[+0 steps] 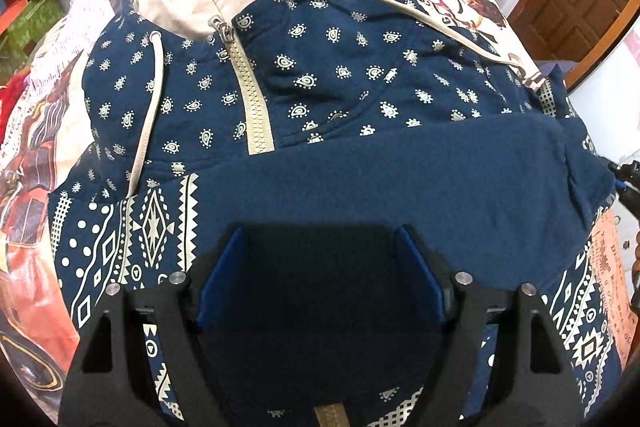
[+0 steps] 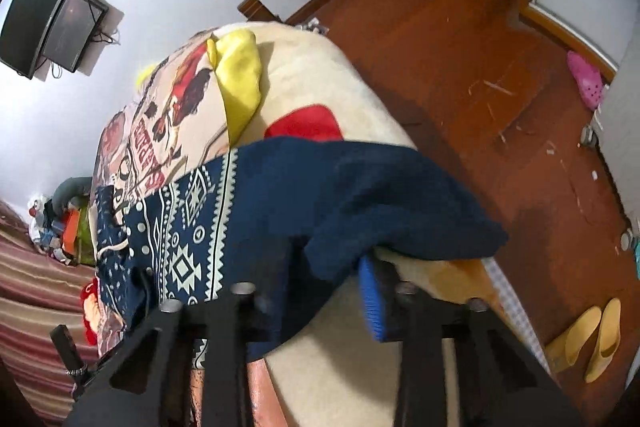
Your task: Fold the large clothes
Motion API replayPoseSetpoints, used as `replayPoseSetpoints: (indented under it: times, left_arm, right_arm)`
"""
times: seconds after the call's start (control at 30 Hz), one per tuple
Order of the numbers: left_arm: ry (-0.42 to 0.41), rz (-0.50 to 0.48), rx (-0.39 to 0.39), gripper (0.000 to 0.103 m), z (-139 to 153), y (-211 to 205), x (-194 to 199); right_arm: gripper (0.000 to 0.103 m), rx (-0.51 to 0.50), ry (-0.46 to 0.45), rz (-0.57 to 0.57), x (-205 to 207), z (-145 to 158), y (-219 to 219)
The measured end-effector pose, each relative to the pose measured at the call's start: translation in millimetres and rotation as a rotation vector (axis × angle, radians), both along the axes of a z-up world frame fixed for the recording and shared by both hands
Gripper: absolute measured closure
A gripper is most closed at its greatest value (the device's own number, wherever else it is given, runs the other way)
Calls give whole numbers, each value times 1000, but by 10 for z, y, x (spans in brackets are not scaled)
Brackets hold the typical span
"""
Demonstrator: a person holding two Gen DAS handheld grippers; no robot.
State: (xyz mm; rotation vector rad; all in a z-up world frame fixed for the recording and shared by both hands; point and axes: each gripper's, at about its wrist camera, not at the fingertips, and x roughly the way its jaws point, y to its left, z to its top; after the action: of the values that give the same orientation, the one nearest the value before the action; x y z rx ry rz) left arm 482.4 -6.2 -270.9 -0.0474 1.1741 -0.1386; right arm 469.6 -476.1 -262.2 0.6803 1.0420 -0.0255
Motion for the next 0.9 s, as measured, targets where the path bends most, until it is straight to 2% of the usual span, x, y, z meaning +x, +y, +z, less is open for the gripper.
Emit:
replayPoseSetpoints:
  times: [0.1,0.2,0.37,0.57,0.67,0.8,0.9]
  left_arm:
    - [-10,-15,26,26,53,-31,-30]
    - [-48,-33,43,26,187,-15,-128]
    - [-114,-34,42,26,461,107,-297]
    - [-194,-31,46,26,763,281,-471]
    - [-232,-29,55,26,878,349,-566]
    - [-267,-26,67,26,979,454,-724]
    - [-274,-25,79,26,1003,531,-801]
  right_arm:
    - [94,-4,-35,7,3,116,48]
    - [95,-25,-87,32,31,340,167]
    - [96,-79,-215,103,52,897,486]
    - [97,-145,-380,228,-30,1622,1135]
    - [97,-157,-436,307,-81,1846,1548]
    - [97,-190,-444,428,-116,1863,2117]
    - [97,-204,-381,511,-66,1609,2529]
